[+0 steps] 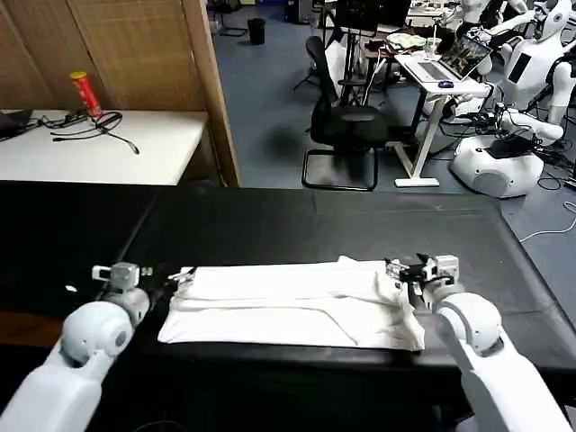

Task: Fold and organize the clothes.

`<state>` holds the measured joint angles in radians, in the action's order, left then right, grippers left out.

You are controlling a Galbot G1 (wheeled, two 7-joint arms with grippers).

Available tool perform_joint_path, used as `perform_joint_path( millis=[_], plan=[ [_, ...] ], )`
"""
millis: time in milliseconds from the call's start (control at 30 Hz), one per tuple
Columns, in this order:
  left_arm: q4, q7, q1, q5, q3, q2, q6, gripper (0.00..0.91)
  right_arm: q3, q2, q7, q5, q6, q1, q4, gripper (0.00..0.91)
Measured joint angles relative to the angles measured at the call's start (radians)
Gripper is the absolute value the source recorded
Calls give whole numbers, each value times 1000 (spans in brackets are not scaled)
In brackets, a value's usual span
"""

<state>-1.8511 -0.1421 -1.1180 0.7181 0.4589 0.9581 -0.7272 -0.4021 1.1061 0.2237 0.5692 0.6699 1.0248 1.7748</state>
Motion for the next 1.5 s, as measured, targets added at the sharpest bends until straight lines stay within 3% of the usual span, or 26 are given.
perform_joint_path(
  millis=[100,167,200,233,267,300,333,367,400,467,900,933,967,1000,1200,1500],
  plan=[
    [31,2,7,22,-1,15,10,868,-3,18,-5,-8,-16,5,-20,741],
    [48,3,7,36,1,22,15,712,-4,31,-8,-12,-28,5,-32,692],
    [54,5,7,39,3,26,18,585,-5,36,-10,-14,-32,5,-38,653],
    [56,6,6,40,4,28,20,546,-5,41,-12,-17,-35,3,-44,556],
    [60,8,6,40,5,31,21,419,-6,47,-13,-20,-38,0,-50,497],
    [63,10,6,40,5,34,22,351,-6,53,-15,-24,-40,-3,-56,439],
    [65,11,6,40,6,36,23,215,-6,60,-16,-29,-42,-5,-62,312],
    [69,12,6,38,7,39,25,166,-6,65,-17,-34,-44,-6,-66,254],
    [74,12,7,37,8,41,27,59,-6,71,-18,-38,-46,-6,-69,166],
    [83,15,8,32,9,46,34,0,-7,84,-23,-49,-48,-4,-72,68],
    [143,53,50,-101,-28,83,100,0,-34,167,14,-189,-148,-10,-113,29],
    [153,56,63,-111,-37,86,106,0,-34,172,5,-193,-149,-14,-117,88],
    [163,58,77,-122,-47,90,109,146,-34,175,-12,-195,-148,-17,-119,195],
    [176,63,93,-132,-57,95,112,878,-35,175,-28,-195,-145,-17,-119,878],
    [216,73,158,-159,-92,95,114,878,-46,150,-118,-188,-131,2,-92,878],
    [178,102,143,-198,-73,27,151,878,-80,58,-124,-116,-113,52,34,878]
  ],
)
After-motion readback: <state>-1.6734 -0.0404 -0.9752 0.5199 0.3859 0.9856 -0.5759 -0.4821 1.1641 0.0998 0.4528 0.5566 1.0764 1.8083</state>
